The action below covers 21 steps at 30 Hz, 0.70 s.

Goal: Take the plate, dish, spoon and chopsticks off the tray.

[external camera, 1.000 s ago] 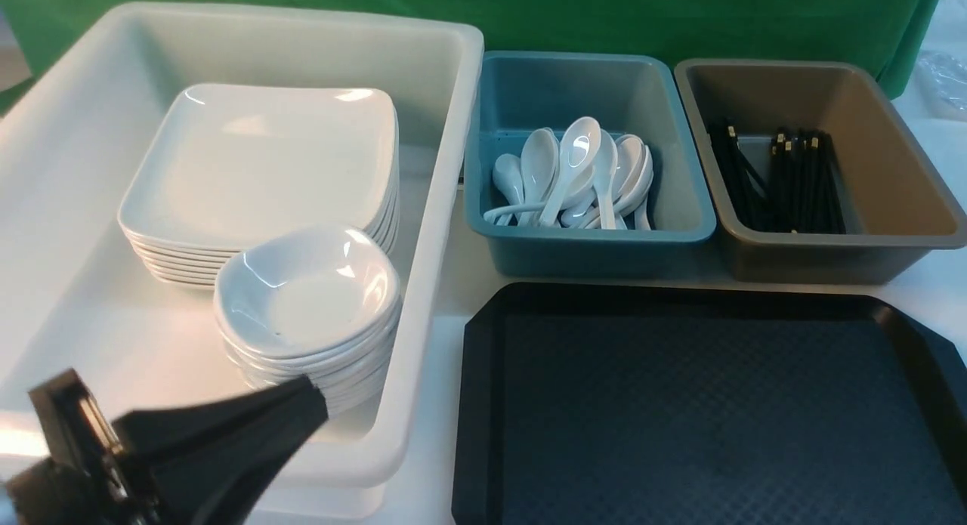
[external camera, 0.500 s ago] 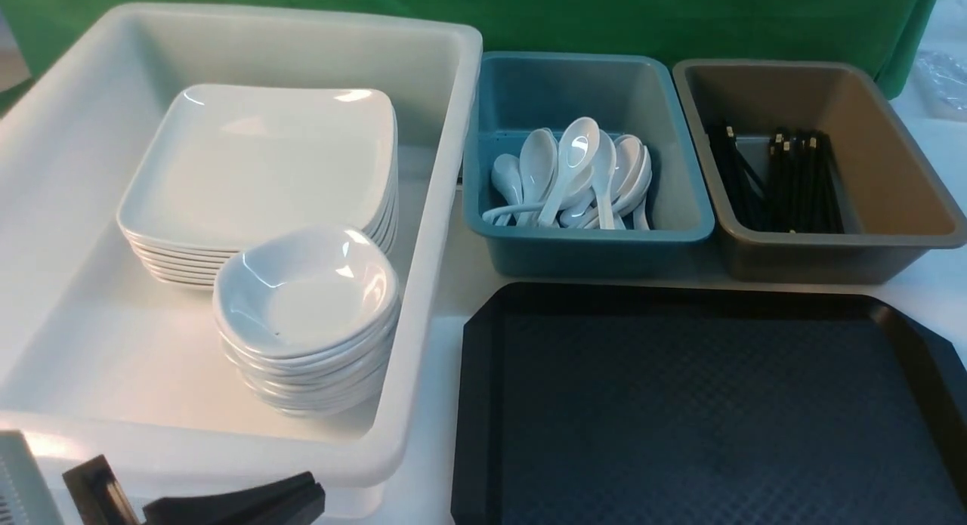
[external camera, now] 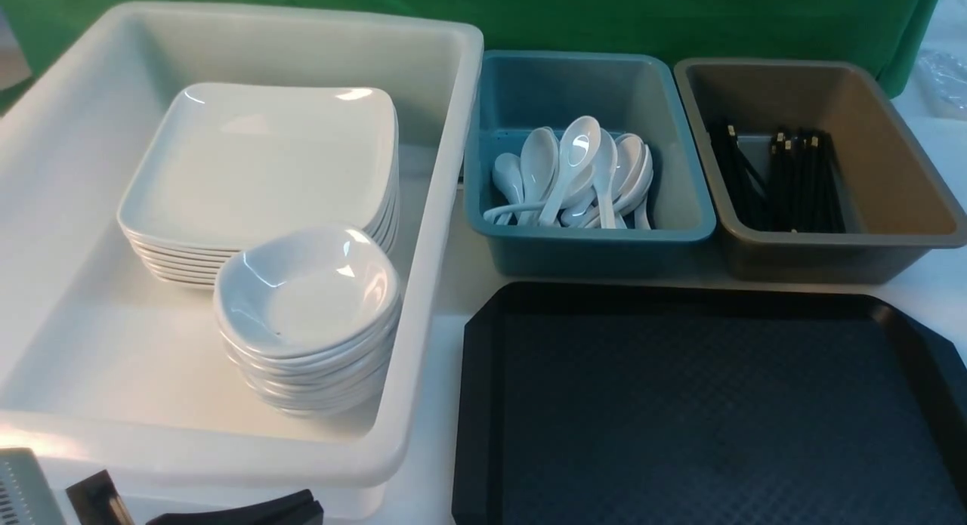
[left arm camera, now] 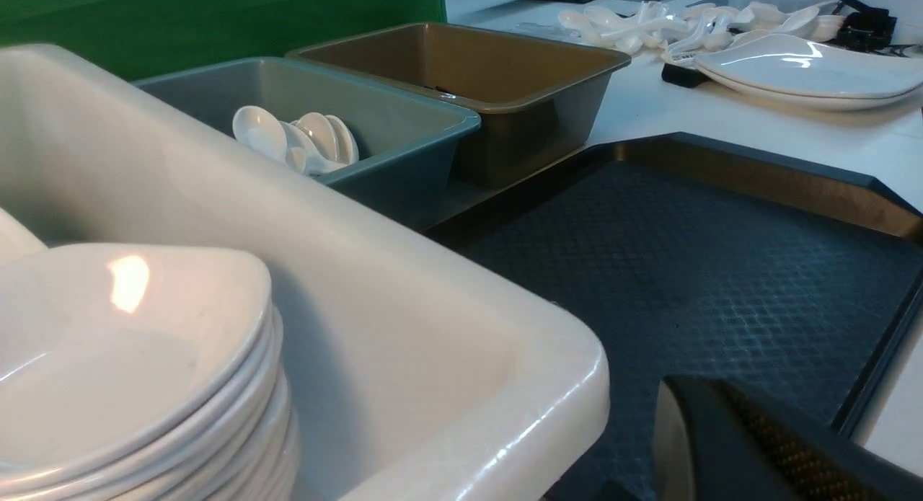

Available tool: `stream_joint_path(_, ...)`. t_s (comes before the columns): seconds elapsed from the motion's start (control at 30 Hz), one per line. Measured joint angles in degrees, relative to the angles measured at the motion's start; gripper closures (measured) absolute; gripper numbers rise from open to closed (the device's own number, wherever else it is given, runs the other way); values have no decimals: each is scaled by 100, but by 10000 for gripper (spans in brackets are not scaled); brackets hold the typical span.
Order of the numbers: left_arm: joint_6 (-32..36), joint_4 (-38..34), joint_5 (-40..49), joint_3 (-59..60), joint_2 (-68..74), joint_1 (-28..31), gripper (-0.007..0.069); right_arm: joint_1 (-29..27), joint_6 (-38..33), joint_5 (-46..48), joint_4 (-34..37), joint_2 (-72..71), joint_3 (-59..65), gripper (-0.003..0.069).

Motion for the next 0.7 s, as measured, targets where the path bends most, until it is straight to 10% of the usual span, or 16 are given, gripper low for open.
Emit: stream_joint_path(0.7,0,5,0,0,0,0,614,0,13,-44,41,-1,0,587)
